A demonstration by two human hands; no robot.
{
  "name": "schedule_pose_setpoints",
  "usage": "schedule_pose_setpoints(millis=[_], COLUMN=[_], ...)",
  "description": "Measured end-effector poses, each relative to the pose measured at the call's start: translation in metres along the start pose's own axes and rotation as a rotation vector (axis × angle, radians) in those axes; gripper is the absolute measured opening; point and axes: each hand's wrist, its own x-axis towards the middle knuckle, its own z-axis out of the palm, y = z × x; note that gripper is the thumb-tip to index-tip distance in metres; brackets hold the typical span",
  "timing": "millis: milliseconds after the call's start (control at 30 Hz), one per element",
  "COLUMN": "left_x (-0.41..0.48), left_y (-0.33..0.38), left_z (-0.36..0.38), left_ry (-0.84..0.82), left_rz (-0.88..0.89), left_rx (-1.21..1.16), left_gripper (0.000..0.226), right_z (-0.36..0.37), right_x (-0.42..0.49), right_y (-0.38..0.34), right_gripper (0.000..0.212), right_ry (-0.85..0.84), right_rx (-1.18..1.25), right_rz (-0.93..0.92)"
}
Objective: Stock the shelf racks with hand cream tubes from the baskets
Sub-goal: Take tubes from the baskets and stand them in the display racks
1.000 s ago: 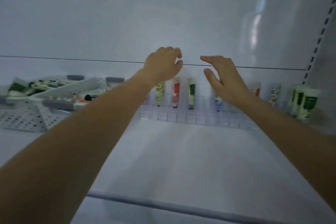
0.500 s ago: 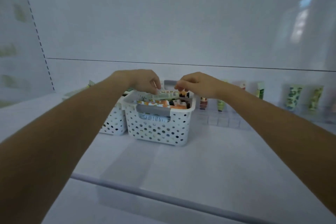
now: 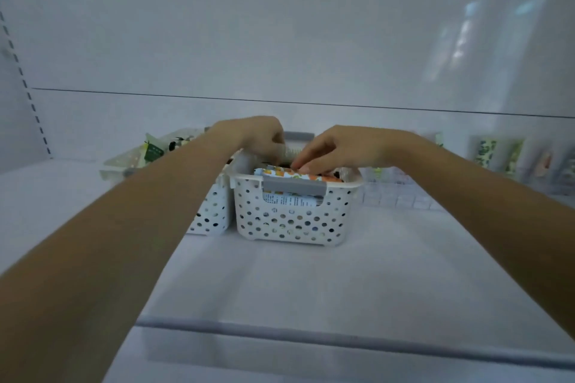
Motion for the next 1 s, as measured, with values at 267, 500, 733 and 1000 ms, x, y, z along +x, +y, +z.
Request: schedule_pose_setpoints(millis=[267,500,733,1000], left_x=[-0.009,-0.014,-0.005,0.000], left_y=[-0.002,0.010,0.010,0.020], left_z=[-0.020,-0.018,-0.010,-0.011], left_ry=[0.094,-0.278,-0.172,0.134], left_rz=[0.025,0.092,0.142,-0.020], left_rx=[-0.460,-0.285,-0.288,-0.761], left_gripper=[0.019,0.052,0.027,0.030], right_z=[-0.007,-0.011,-0.024,-0.027], right_x=[-0.003,-0.003,-0.018,-0.045], right_y=[0.005,0.018,0.039,0.078], right_gripper=[0.016,0.028,0.018,0.016], right_ry=[0.128,0.237,0.367,0.692], right_rx=[0.217,0.312,0.388,1.012], right_rz=[0.028,0.042,0.063,0.107])
